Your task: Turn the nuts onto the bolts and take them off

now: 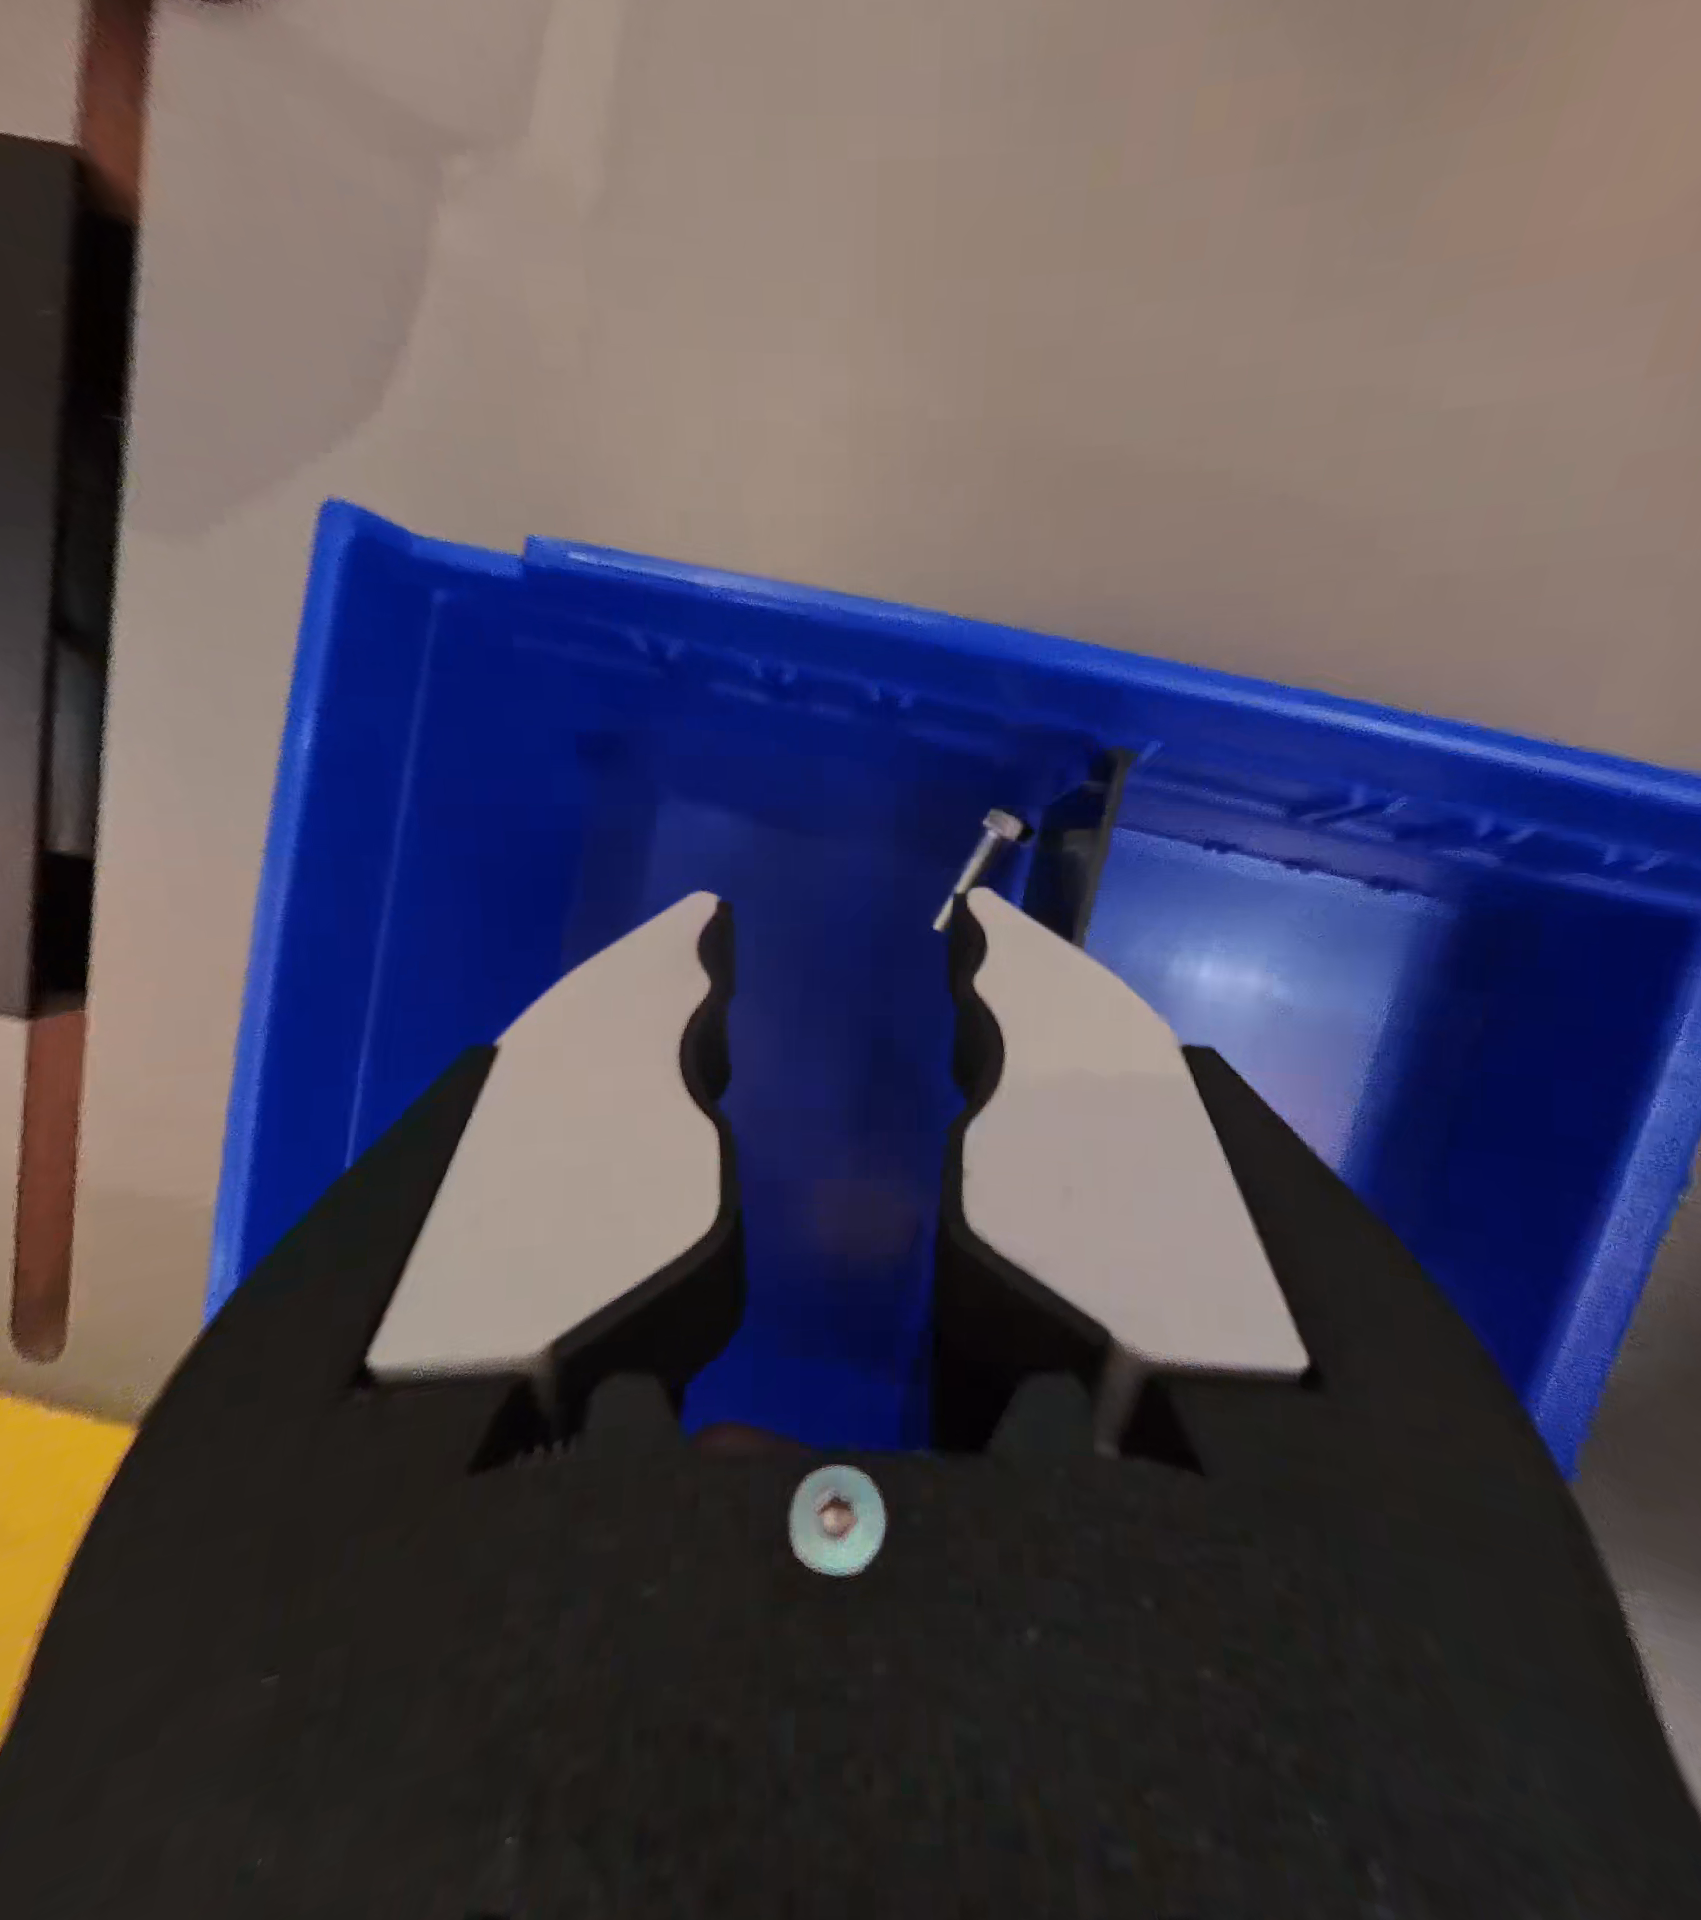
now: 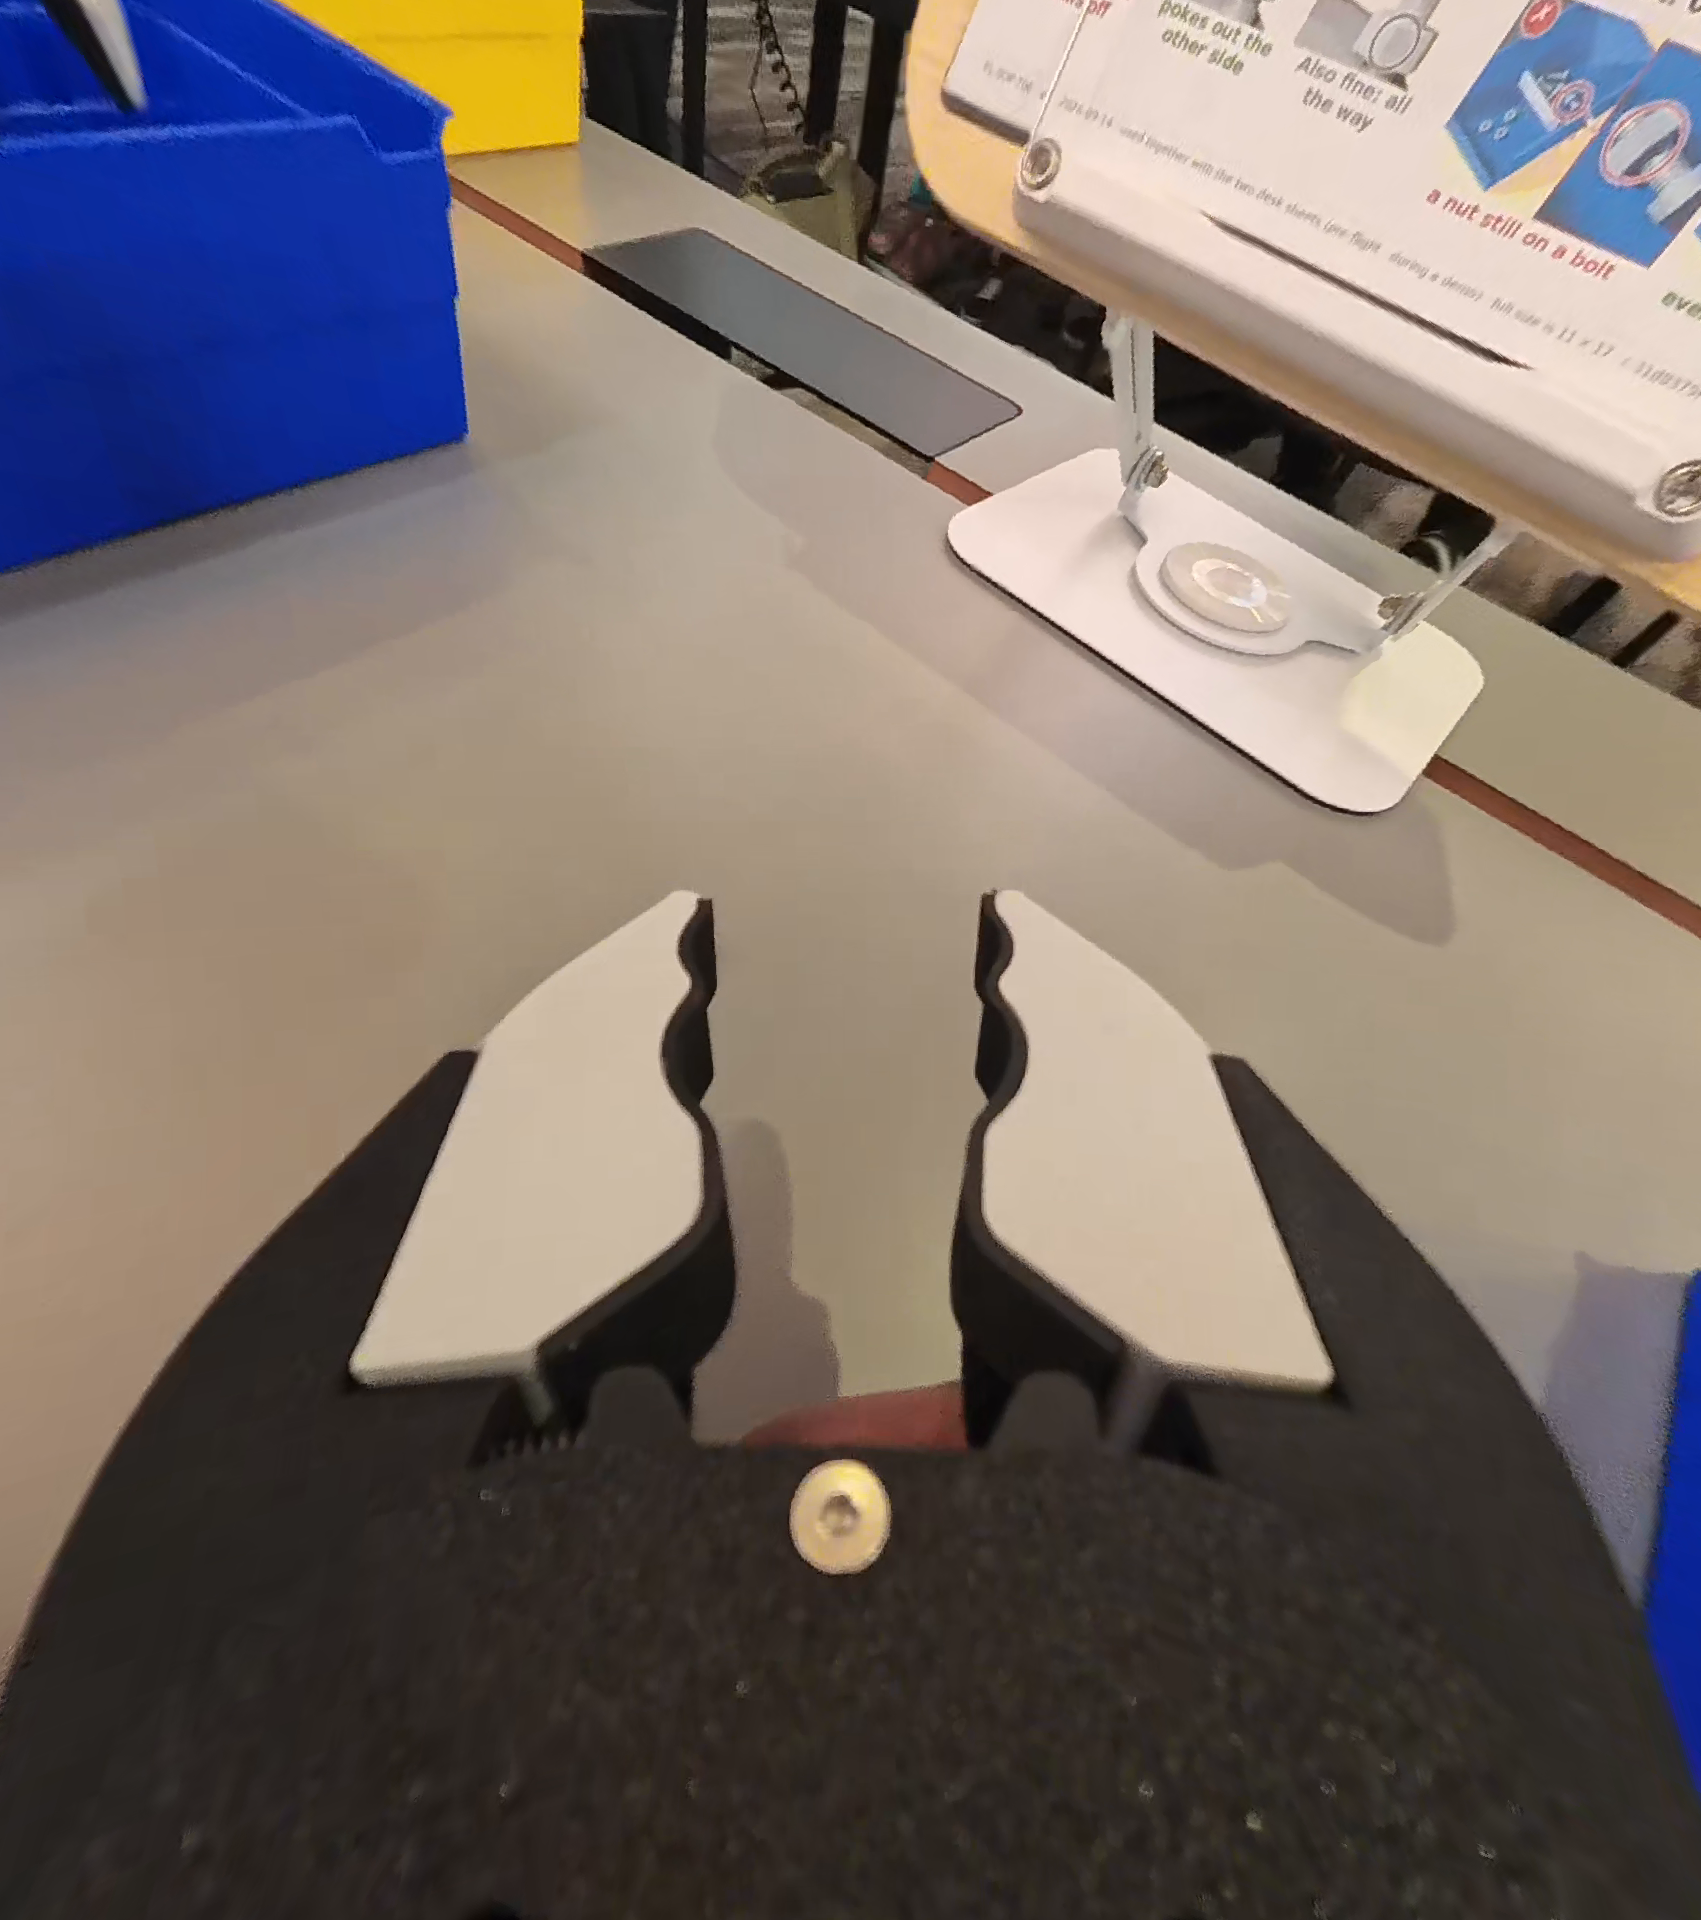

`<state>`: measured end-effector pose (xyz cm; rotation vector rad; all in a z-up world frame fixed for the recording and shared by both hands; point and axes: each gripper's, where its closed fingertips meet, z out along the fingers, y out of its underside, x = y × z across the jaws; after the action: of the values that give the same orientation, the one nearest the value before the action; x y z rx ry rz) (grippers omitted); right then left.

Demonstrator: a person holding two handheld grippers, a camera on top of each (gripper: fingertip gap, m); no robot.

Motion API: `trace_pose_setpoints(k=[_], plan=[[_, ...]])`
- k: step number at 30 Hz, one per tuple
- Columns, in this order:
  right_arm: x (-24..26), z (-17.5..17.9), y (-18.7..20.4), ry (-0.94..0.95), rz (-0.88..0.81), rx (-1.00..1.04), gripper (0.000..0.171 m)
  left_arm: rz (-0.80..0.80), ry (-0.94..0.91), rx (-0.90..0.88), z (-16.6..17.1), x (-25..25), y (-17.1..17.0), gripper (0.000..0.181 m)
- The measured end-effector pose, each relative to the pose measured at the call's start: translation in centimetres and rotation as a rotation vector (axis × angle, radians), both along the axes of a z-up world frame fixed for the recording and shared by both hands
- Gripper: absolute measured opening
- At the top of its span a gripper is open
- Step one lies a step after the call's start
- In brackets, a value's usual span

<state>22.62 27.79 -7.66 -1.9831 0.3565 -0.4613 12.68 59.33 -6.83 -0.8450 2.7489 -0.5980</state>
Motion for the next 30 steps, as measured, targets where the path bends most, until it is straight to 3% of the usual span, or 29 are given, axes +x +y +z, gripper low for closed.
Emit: trace_pose_setpoints(k=[9, 15, 19, 30], plan=[[2.3, 1.7, 0.0, 0.041, -0.054, 0.071, 0.048, -0.226, 0.212, -0.074, -5.6, -0.1, 0.1, 0.04], [3.5, 2.1, 0.2, 0.054, -0.072, 0.076, 0.047, -0.306, 0.235, -0.06, -6.9, -0.1, 0.6, 0.041], [3.6, 1.5, 0.4, 0.073, -0.07, 0.071, 0.047, -0.332, 0.234, -0.126, -5.7, -0.5, 0.7, 0.034], [3.7, 1.3, 0.2, 0.124, -0.064, 0.101, 0.047, -0.429, 0.283, -0.004, -8.2, -1.4, -0.3, 0.04]])
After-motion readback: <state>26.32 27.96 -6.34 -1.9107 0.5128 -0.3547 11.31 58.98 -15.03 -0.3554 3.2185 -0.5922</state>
